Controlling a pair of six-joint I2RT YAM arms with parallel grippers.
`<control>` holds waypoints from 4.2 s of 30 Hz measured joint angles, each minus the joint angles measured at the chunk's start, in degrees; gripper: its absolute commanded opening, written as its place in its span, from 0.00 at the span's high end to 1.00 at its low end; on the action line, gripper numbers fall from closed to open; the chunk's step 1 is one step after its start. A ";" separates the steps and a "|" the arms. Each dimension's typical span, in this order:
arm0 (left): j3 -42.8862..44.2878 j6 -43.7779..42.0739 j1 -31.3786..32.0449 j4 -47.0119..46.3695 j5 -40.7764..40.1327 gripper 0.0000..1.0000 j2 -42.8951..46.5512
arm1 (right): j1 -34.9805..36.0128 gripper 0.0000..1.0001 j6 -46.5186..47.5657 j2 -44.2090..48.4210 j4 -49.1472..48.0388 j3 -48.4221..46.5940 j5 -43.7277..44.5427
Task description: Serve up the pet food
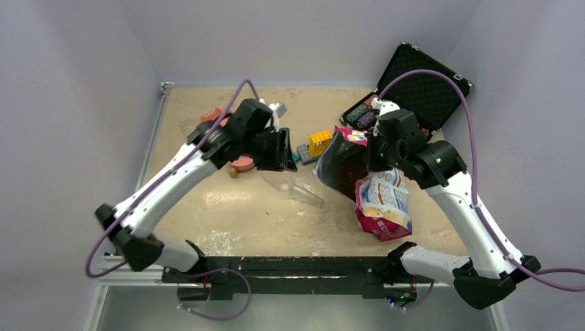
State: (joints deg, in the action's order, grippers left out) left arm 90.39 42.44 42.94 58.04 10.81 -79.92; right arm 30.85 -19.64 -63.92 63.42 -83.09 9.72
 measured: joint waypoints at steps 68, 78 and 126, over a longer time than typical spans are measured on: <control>-20.13 53.83 3.32 -38.38 -19.10 0.61 -29.22 | -0.11 1.00 -0.02 9.27 2.93 2.01 -3.82; -19.76 52.39 3.21 -36.79 -18.27 0.80 -30.51 | -0.11 1.00 -0.26 9.35 2.95 2.01 -3.48; -39.58 -9.88 4.02 -33.33 -7.78 0.65 0.76 | -0.11 1.00 -2.45 10.97 0.33 5.07 -6.29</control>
State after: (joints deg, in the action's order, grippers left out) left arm 50.81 32.56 46.96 24.71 3.03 -79.15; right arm 30.74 -22.09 -52.95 63.75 -78.02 3.42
